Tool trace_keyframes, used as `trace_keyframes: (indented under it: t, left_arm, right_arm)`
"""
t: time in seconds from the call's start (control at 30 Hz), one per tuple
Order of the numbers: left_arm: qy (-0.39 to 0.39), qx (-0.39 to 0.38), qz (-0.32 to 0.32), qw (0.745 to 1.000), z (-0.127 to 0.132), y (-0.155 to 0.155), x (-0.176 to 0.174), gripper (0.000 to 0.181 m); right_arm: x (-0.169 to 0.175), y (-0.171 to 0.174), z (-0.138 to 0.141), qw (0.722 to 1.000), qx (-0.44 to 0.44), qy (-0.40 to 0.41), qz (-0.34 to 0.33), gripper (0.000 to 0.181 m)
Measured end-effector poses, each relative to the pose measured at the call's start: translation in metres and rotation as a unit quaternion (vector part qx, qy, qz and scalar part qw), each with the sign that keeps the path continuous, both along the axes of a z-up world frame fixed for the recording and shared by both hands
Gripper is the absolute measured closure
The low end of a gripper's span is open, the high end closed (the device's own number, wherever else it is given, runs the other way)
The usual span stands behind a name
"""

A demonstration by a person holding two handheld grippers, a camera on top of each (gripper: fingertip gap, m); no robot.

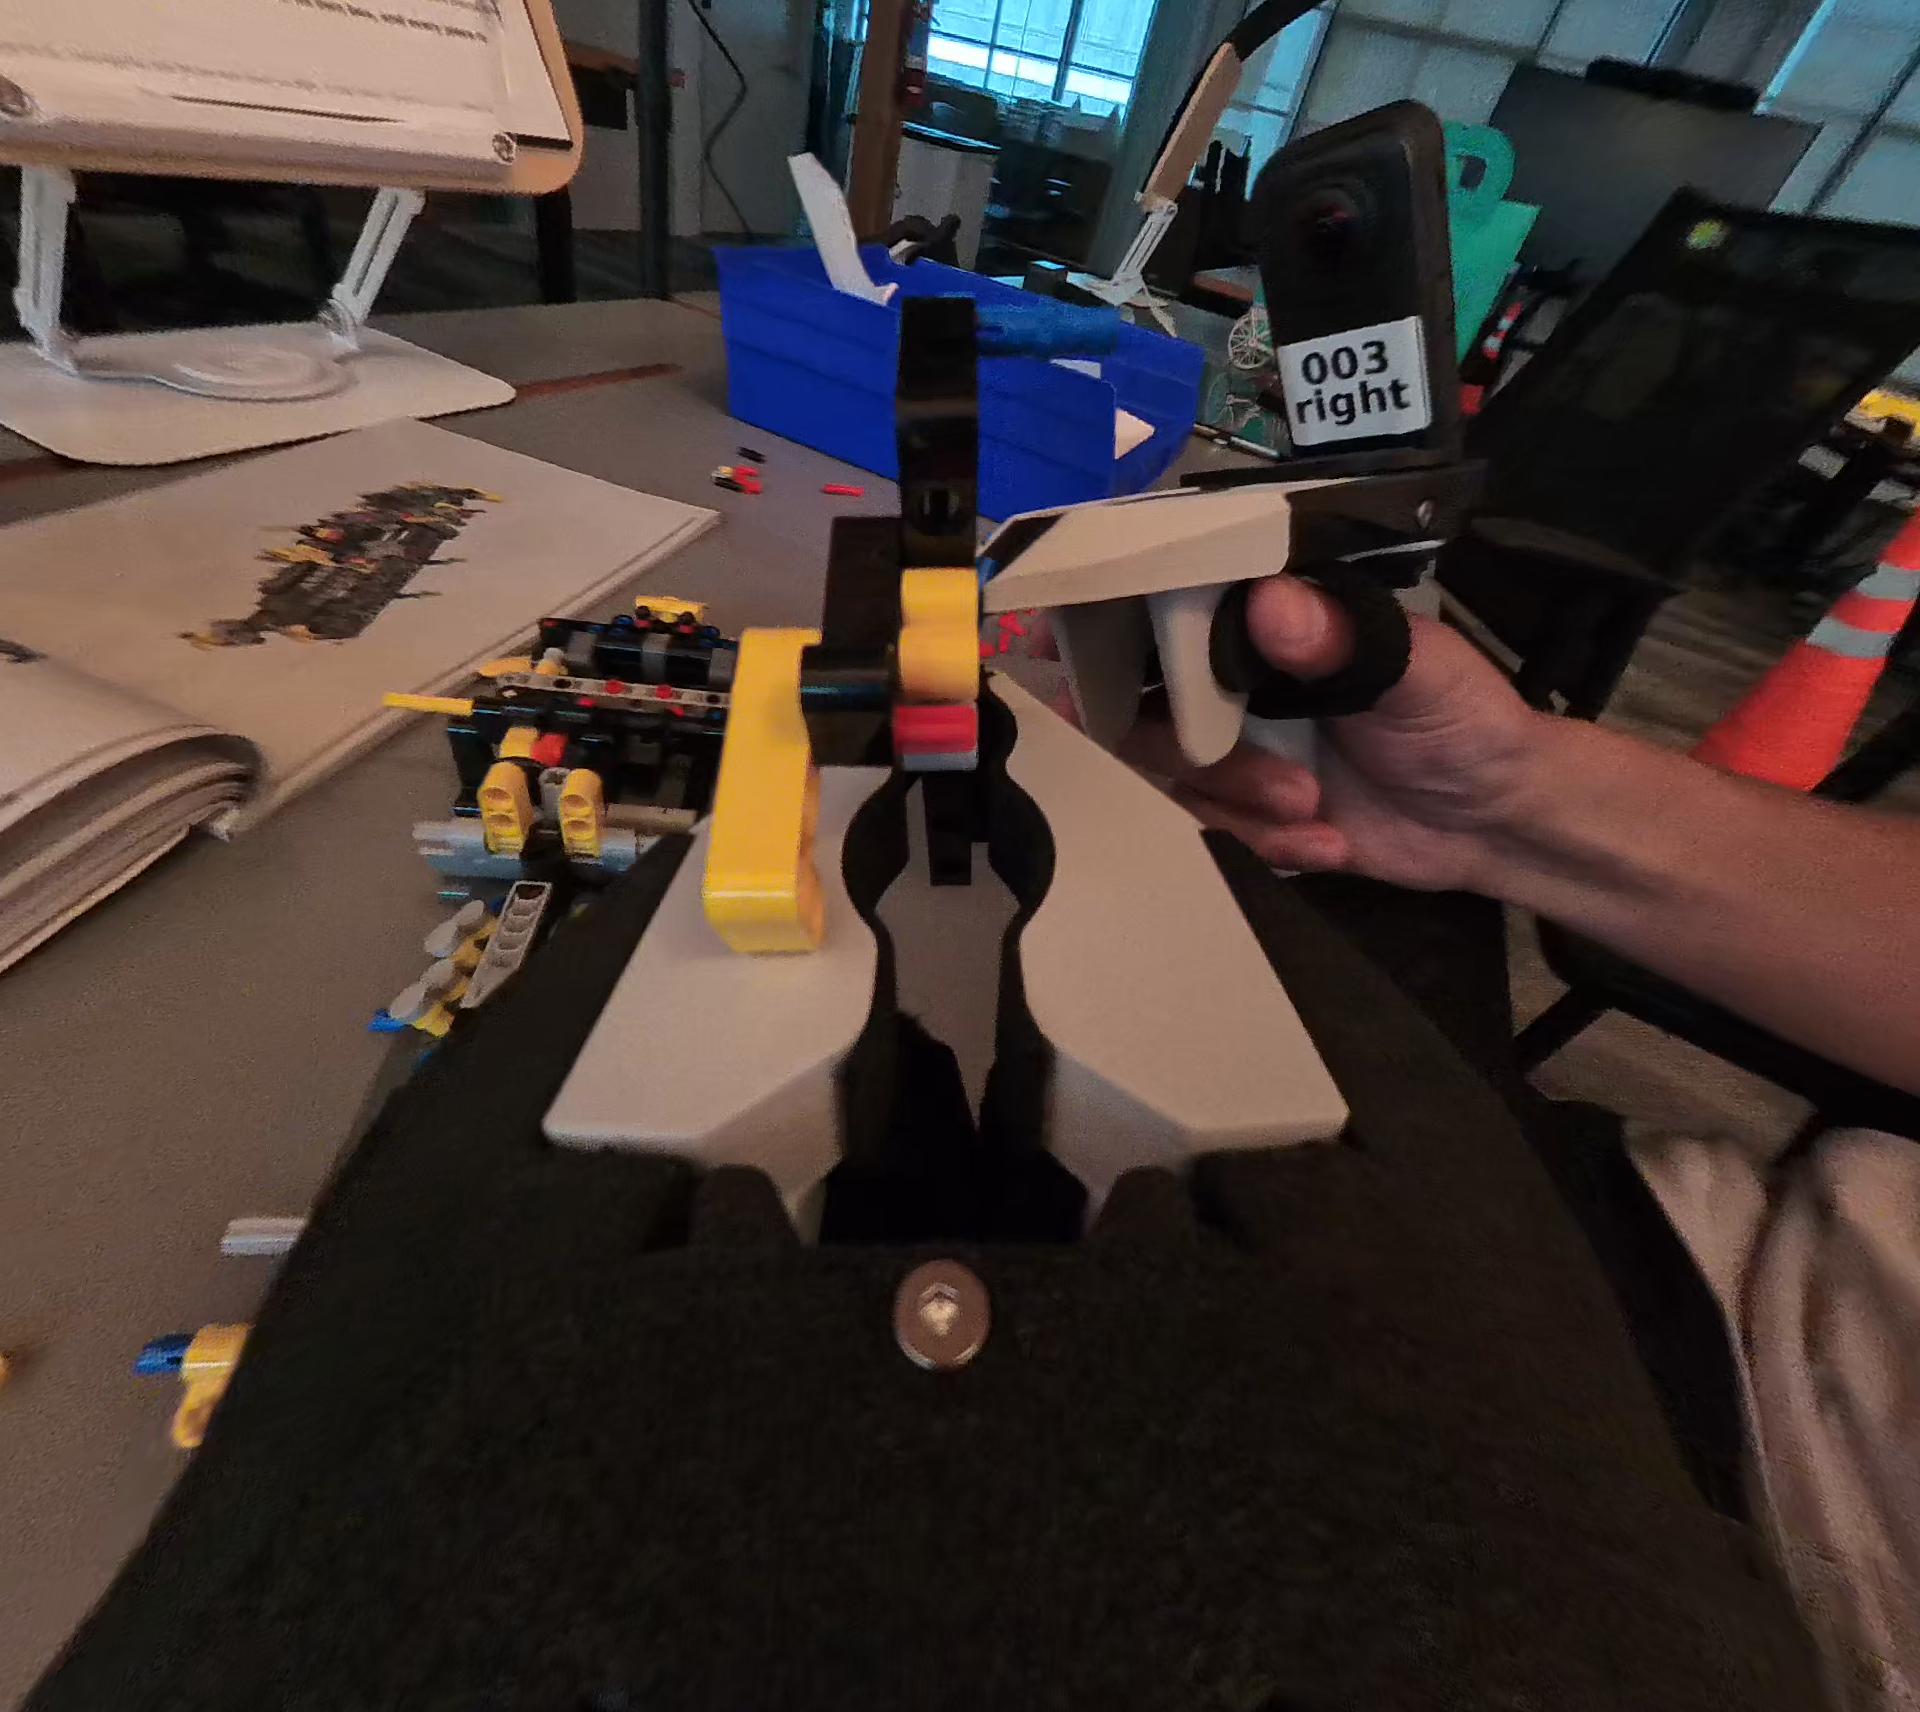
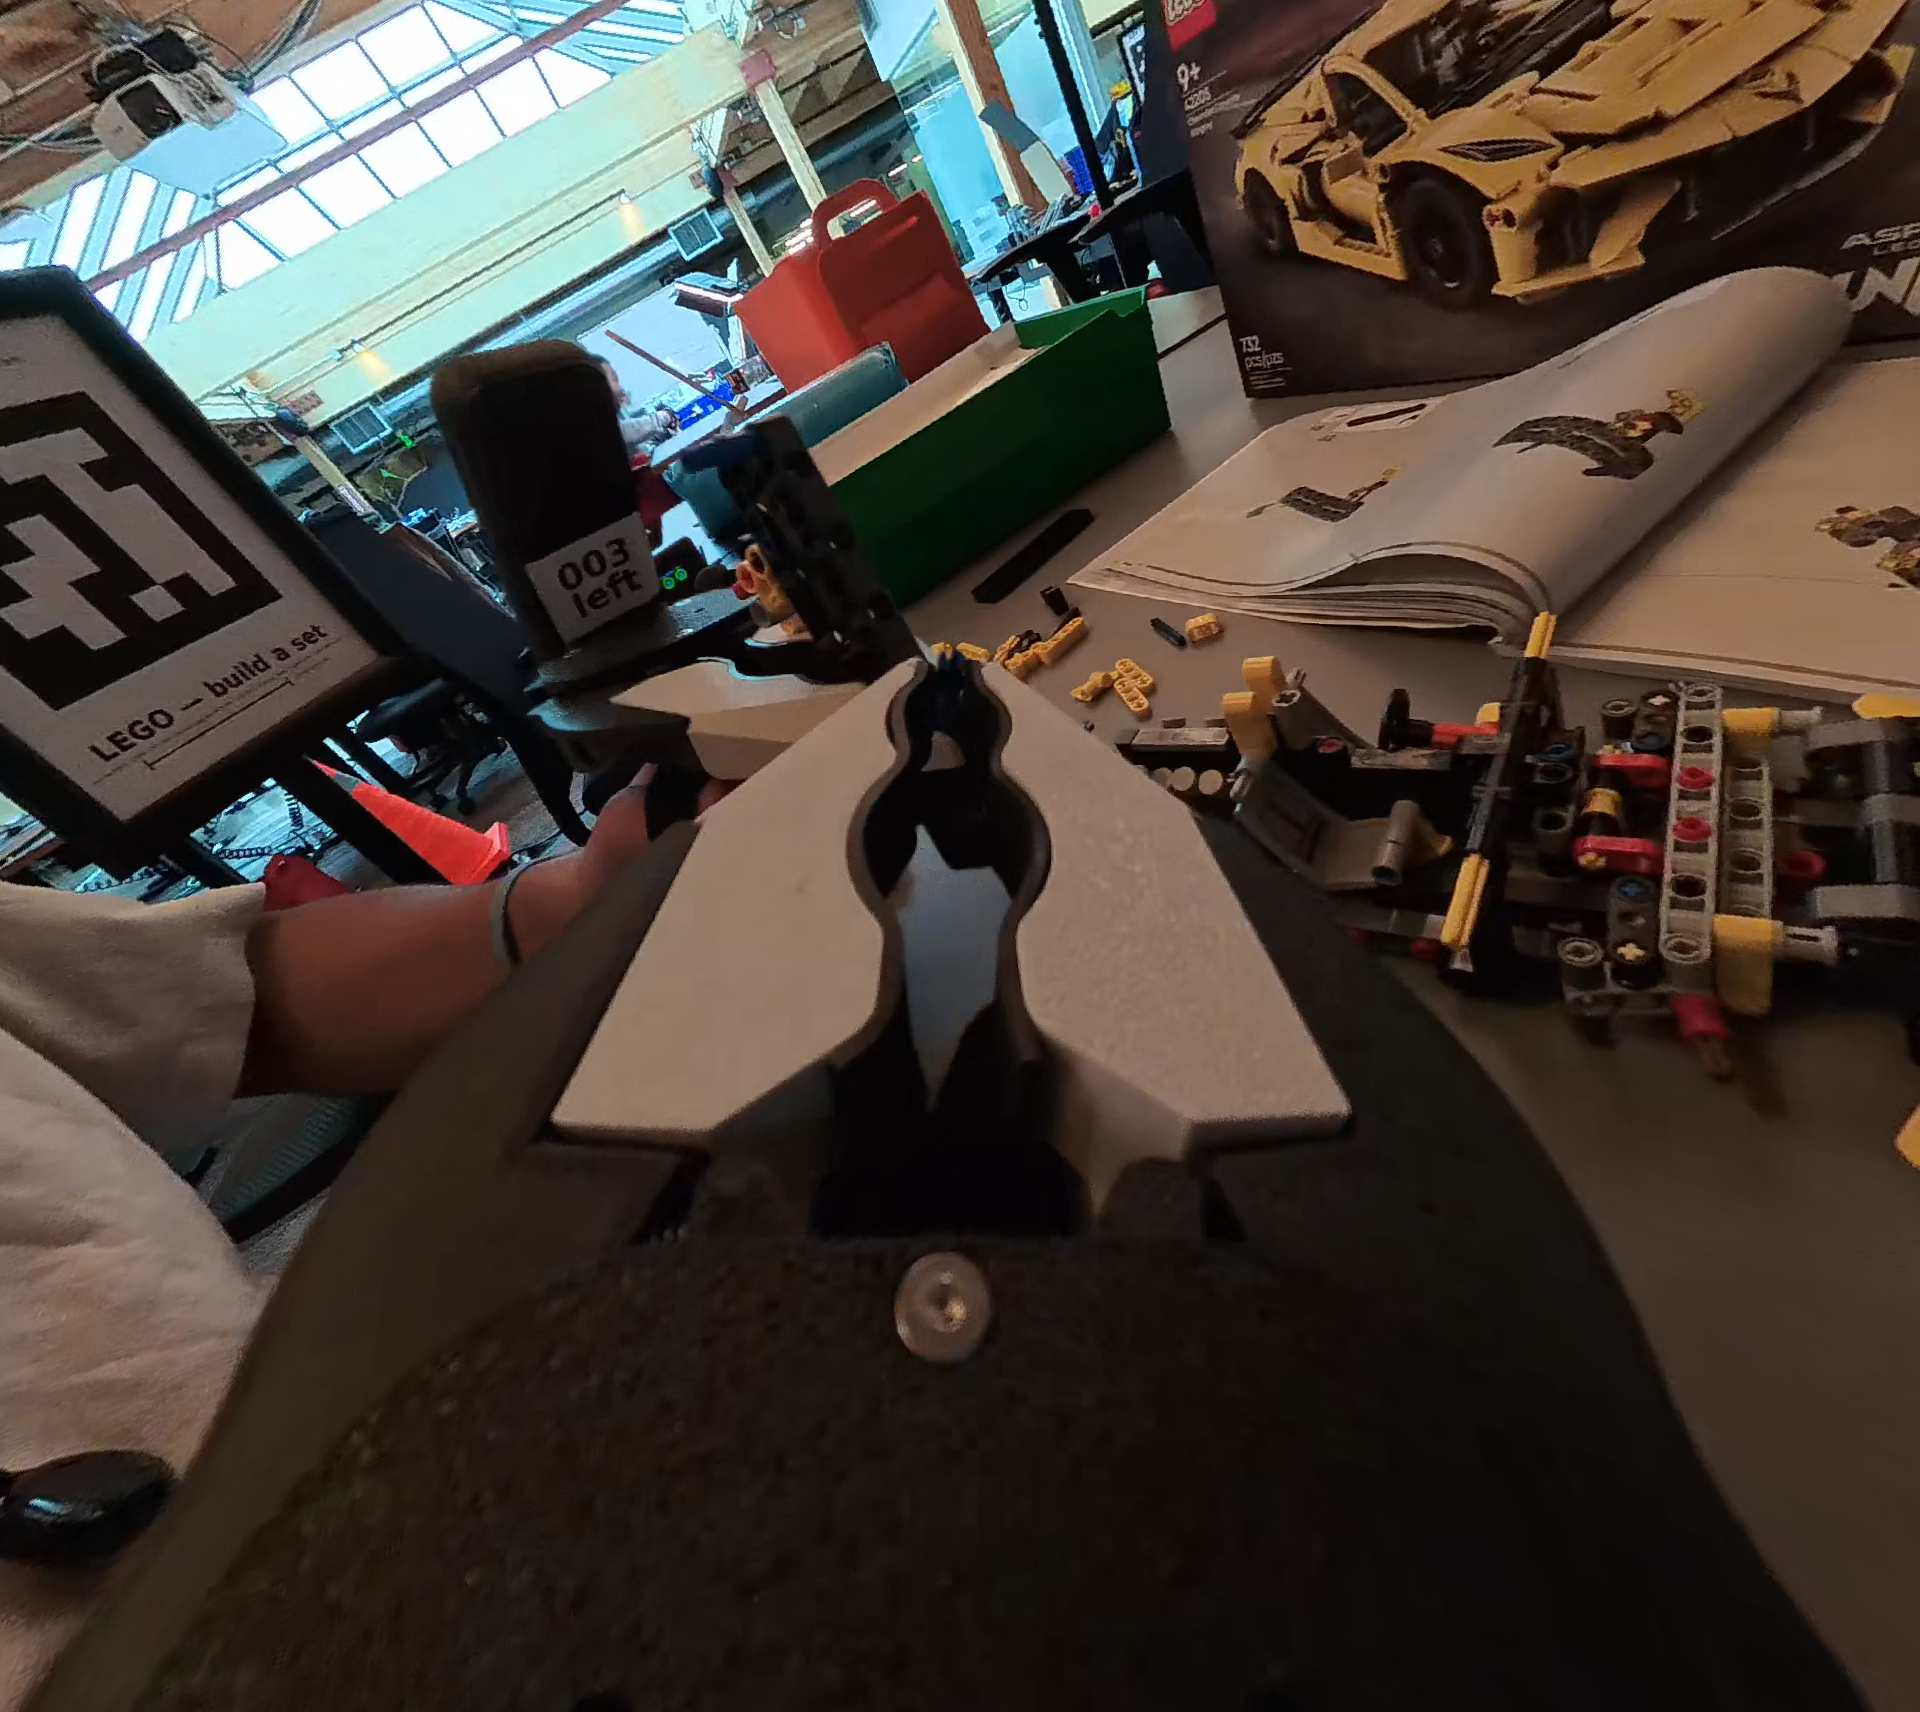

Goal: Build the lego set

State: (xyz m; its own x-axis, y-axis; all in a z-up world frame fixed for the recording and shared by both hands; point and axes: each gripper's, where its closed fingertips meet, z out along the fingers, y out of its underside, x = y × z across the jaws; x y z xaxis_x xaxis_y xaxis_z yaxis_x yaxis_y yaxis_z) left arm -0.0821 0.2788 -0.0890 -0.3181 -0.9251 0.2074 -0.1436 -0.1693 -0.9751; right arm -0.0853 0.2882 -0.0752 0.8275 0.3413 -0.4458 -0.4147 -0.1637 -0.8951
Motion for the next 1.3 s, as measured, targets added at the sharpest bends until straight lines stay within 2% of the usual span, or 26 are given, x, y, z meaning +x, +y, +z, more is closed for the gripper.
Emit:
trace_keyframes:
  t: [0.23,0.53,0.73,0.97,1.13,1.3]
  left_arm:
    - [-0.009,0.103,0.028,0.994,-0.004,-0.003,0.002,0.172]
    - [-0.005,0.240,0.062,0.969,-0.016,-0.003,0.006,0.172]
    - [-0.045,0.395,0.062,0.916,-0.019,-0.012,0.005,0.172]
    - [-0.061,0.452,0.055,0.888,-0.022,-0.021,0.005,0.172]
    - [-0.062,0.513,0.057,0.854,-0.029,-0.023,0.006,0.172]
    - [-0.062,0.550,0.060,0.831,-0.033,-0.025,0.006,0.172]
  right_arm:
    - [0.001,-0.002,-0.011,1.000,-0.026,0.006,0.006,0.177]
    - [0.002,-0.007,-0.024,0.995,-0.096,-0.008,0.025,0.177]
    - [0.001,-0.019,-0.029,0.988,-0.138,-0.010,0.062,0.177]
    - [-0.002,-0.026,-0.030,0.987,-0.138,0.013,0.079,0.176]
    - [-0.005,-0.030,-0.036,0.984,-0.152,0.007,0.091,0.174]
    - [-0.004,-0.032,-0.040,0.983,-0.160,0.008,0.090,0.174]
